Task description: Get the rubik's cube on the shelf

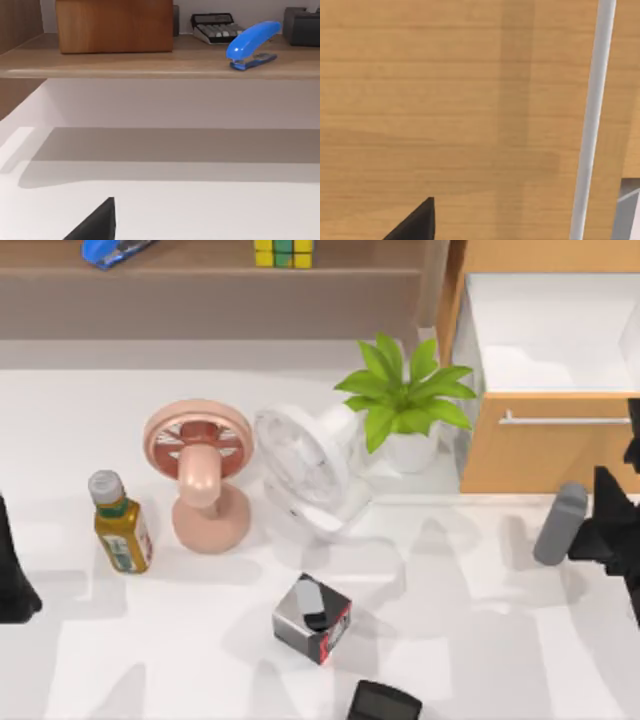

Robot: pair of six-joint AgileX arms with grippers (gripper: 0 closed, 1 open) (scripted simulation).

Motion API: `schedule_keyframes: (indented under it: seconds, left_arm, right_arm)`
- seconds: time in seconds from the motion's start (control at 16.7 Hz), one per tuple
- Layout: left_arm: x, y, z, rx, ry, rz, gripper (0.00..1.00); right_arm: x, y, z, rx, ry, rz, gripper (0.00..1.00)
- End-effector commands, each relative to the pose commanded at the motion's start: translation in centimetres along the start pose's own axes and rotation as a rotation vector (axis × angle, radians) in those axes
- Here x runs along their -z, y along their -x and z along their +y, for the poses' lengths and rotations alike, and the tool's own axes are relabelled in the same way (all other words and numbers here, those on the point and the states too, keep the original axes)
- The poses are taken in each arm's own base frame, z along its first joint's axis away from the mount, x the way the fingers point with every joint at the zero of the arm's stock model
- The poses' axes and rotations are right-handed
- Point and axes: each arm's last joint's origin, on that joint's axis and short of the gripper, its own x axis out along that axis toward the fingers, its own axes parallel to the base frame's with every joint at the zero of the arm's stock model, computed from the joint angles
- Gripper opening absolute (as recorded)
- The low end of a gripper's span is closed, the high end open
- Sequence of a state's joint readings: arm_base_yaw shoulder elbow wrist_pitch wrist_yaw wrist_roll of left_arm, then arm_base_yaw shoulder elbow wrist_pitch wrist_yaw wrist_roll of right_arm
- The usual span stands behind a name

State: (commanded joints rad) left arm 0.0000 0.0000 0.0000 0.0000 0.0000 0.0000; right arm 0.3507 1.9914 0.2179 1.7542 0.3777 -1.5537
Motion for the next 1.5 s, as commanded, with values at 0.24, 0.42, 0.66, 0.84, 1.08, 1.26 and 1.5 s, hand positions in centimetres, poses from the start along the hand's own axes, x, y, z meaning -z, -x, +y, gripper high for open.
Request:
schedule_keyframes:
  seconds: [0.24, 0.42, 0.66, 0.84, 1.08, 1.26, 1.5]
  left_arm:
    - [0.0, 0.0, 0.0, 0.000, 0.000, 0.000, 1.00]
    - [0.0, 0.0, 0.0, 0.000, 0.000, 0.000, 1.00]
    - [0.0, 0.0, 0.0, 0.000, 0.000, 0.000, 1.00]
    - [0.0, 0.0, 0.0, 0.000, 0.000, 0.000, 1.00]
    - [0.0, 0.0, 0.0, 0.000, 0.000, 0.000, 1.00]
    - [0.0, 0.0, 0.0, 0.000, 0.000, 0.000, 1.00]
    - [0.0, 0.0, 0.0, 0.000, 0.000, 0.000, 1.00]
  right_arm:
    - [0.0, -1.0, -0.2, 0.013, -0.004, 0.005, 1.00]
    - [0.1, -2.2, -0.3, 0.013, -0.003, 0.005, 1.00]
    - [0.1, -2.5, -0.3, 0.013, -0.003, 0.005, 1.00]
    - [0.1, -2.5, -0.3, 0.013, -0.003, 0.005, 0.85]
    - [0.1, -2.5, -0.3, 0.013, -0.003, 0.005, 0.55]
    - [0.1, -2.5, -0.3, 0.013, -0.003, 0.005, 0.32]
    - [0.1, -2.5, -0.3, 0.013, -0.003, 0.005, 0.02]
